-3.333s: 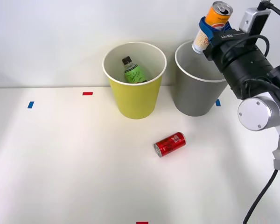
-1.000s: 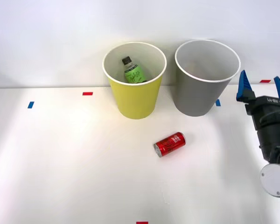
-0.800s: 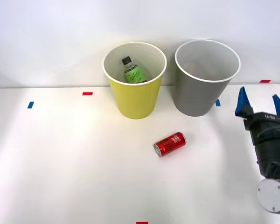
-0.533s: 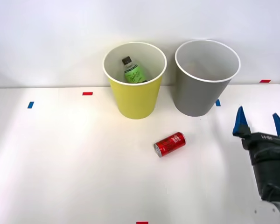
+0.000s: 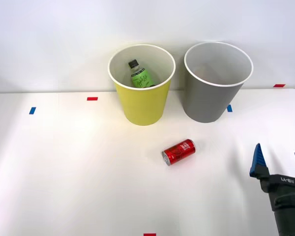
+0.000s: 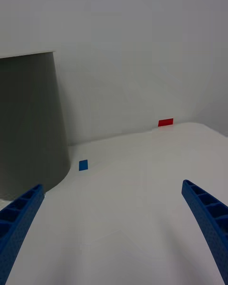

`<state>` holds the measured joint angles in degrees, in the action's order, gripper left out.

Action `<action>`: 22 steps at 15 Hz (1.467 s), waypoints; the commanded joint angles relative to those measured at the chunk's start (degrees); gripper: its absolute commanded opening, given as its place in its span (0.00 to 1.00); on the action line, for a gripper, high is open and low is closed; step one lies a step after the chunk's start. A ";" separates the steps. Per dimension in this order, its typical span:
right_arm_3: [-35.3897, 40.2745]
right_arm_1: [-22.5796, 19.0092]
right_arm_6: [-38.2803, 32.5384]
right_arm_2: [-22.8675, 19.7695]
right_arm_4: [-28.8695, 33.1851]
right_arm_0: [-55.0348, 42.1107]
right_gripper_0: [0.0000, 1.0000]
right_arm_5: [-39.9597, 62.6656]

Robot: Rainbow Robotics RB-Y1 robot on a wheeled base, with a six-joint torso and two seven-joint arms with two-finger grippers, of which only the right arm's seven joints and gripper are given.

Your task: Put cans in the gray bin, plastic bottles in the light green bin

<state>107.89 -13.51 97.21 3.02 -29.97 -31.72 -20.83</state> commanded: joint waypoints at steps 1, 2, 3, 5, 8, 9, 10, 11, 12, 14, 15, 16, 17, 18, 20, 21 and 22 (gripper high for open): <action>2.41 0.68 -0.89 0.76 1.32 -3.53 1.00 0.00; 3.29 1.56 -1.41 0.67 3.95 -4.50 1.00 0.00; 3.73 2.35 -2.64 0.67 5.62 -5.20 1.00 0.00; 3.73 3.67 -9.06 0.67 12.66 -6.61 1.00 -0.88; 3.73 4.11 -19.61 0.59 22.67 -9.07 1.00 -3.96; 3.73 4.11 -21.63 0.50 24.43 -9.59 1.00 -4.58; 3.64 4.28 -24.18 0.59 26.63 -10.65 1.00 -5.81; 3.64 4.90 -26.73 0.50 29.44 -11.70 1.00 -7.39; 3.64 5.25 -29.01 0.50 31.55 -12.58 1.00 -8.44; 3.64 6.04 -34.72 0.15 36.56 -14.34 1.00 -11.25; 3.64 6.39 -37.10 -0.20 38.76 -15.04 1.00 -12.40; 3.73 6.48 -40.09 -0.56 41.04 -15.83 1.00 -13.54; 3.73 6.48 -43.07 -1.00 43.33 -16.27 1.00 -14.68; 3.73 6.39 -45.80 -1.61 45.79 -16.80 1.00 -15.91; 3.73 6.04 -49.93 -2.23 49.39 -17.86 1.00 -17.23; 3.64 5.78 -51.86 -2.31 50.45 -18.56 1.00 -17.50; 3.64 5.78 -52.04 -2.31 50.45 -19.09 1.00 -17.50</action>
<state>111.58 -7.61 45.63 0.78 20.23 -50.19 -38.17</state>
